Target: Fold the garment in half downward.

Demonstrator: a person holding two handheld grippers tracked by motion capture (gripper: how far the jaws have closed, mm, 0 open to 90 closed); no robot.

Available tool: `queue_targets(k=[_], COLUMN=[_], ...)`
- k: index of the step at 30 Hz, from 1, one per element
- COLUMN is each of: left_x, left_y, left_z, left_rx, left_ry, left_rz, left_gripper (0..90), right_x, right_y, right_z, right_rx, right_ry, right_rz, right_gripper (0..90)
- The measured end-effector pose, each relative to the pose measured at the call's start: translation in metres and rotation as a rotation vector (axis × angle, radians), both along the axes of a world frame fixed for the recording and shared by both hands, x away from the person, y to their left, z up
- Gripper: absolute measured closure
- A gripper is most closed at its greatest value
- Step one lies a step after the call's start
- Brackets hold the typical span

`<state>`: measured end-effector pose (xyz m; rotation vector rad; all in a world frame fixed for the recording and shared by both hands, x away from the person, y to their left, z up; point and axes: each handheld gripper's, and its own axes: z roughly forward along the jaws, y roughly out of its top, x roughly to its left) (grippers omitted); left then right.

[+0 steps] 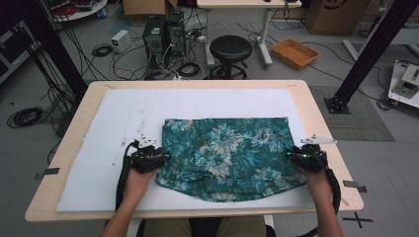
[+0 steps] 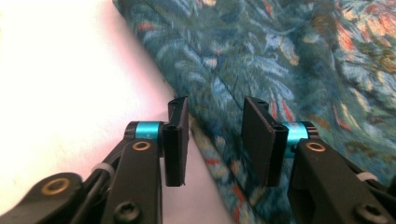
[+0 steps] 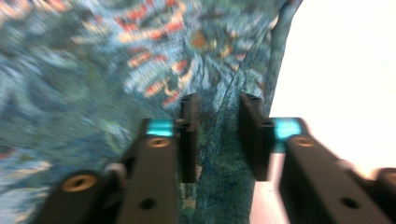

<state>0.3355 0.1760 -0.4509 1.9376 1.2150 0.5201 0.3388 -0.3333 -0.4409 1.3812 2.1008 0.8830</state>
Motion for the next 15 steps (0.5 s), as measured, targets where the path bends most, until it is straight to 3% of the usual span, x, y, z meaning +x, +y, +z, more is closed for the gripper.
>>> queue_targets(k=[3,6,10,12,14,15], left_x=[0.002,0.009,0.009,0.008,0.008,0.009], left_y=[-0.005,-0.008,-0.009,-0.007,-0.003,0.0], left_z=[0.0,0.0,0.001,0.003,0.004,0.005], left_rx=[0.042,0.062,0.05,0.042,0.015,-0.006], left_ry=[-0.012,-0.018,-0.009,0.001,-0.017,-0.027], left_rz=[0.005,0.034,0.052,0.044,0.049,0.05], left_gripper=[85.1,87.3,87.1,80.1,58.1,56.1], right_x=[0.004,0.007,0.008,0.007,0.006,0.007], right_y=[0.0,-0.002,-0.005,-0.006,-0.009,-0.012], right_z=[-0.006,-0.006,-0.006,-0.004,0.0,0.003], right_rx=[0.005,-0.004,0.027,0.043,0.074,0.097], right_ry=[0.003,-0.004,0.003,0.007,-0.021,-0.044], right_rz=[0.008,-0.014,-0.035,-0.031,-0.025,-0.026], right_gripper=[85.2,88.0,87.2,77.4,67.5,64.0])
